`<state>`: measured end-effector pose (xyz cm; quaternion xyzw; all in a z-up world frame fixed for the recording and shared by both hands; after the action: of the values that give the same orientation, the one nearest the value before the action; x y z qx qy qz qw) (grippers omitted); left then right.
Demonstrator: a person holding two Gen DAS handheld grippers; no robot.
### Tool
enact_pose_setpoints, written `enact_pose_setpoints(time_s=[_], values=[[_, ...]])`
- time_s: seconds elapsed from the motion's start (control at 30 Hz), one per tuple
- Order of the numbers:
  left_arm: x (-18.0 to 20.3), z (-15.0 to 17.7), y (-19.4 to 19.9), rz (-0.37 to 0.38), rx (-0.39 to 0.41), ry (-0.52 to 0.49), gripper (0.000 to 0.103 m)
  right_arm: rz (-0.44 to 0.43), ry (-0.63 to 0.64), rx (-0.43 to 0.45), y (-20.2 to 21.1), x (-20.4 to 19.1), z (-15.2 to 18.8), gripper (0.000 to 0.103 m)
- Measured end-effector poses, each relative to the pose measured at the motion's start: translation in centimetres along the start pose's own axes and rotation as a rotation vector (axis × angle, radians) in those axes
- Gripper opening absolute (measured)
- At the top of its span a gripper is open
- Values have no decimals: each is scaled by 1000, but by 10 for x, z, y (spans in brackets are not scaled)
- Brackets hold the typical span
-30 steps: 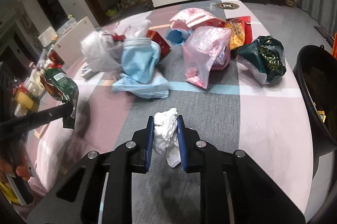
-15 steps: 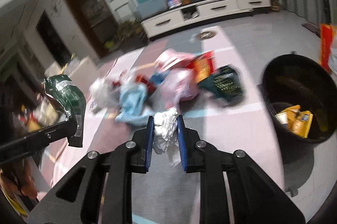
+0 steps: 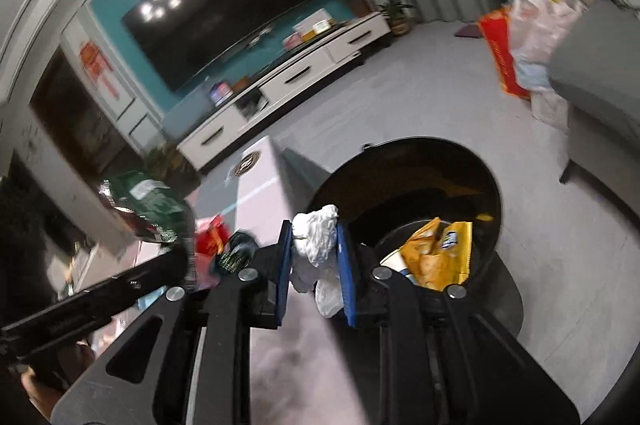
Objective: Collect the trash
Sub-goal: 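Carry the tissue and green snack bag over the black bin and release both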
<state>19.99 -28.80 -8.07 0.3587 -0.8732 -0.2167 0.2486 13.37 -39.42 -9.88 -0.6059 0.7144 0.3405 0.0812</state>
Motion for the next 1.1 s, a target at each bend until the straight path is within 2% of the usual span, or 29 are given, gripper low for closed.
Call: enact_pose_setpoints(time_s=[0.17,0.37,0.47,0.5,0.57,0.6,0.67,0.73,0.93,1.1], values=[[19,4,-60,-9,-61,-44,25,36,-76,-8,-14,28,-6,22],[10,28,-106,-21,-149,-18,30,97,-142,-26,-31,53,-3,25],[8,35,-116,-14,-170,-8,38,111,-176,-50,-39,63,2,27],[8,36,-119,-7,-174,-7,46,112,-186,-55,-41,64,3,31],[9,35,-120,-5,-168,-4,55,118,-205,-64,-43,67,5,37],[9,34,-120,1,-167,-4,58,122,-208,-62,-44,69,4,45],[9,31,-118,-1,-155,-12,62,130,-231,-59,-44,72,4,50],[10,27,-114,8,-140,-12,69,124,-241,-51,-42,73,4,50],[8,22,-89,29,-88,0,76,114,-231,-43,-37,68,2,51],[1,25,-45,32,-24,-6,82,74,-183,-40,-33,50,-1,51]])
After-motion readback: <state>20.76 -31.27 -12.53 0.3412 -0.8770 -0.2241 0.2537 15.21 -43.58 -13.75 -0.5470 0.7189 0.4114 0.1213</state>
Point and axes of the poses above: each gripper's, at about its wrist camera, not at the fingertips, and y roughly against the way its jaws point, x to its right, z to its underside, the point moved 6 cm from there along -y, roughly the way its jaws point, and after that the axes turned 11 degrees about x, right-handed, at the moved point
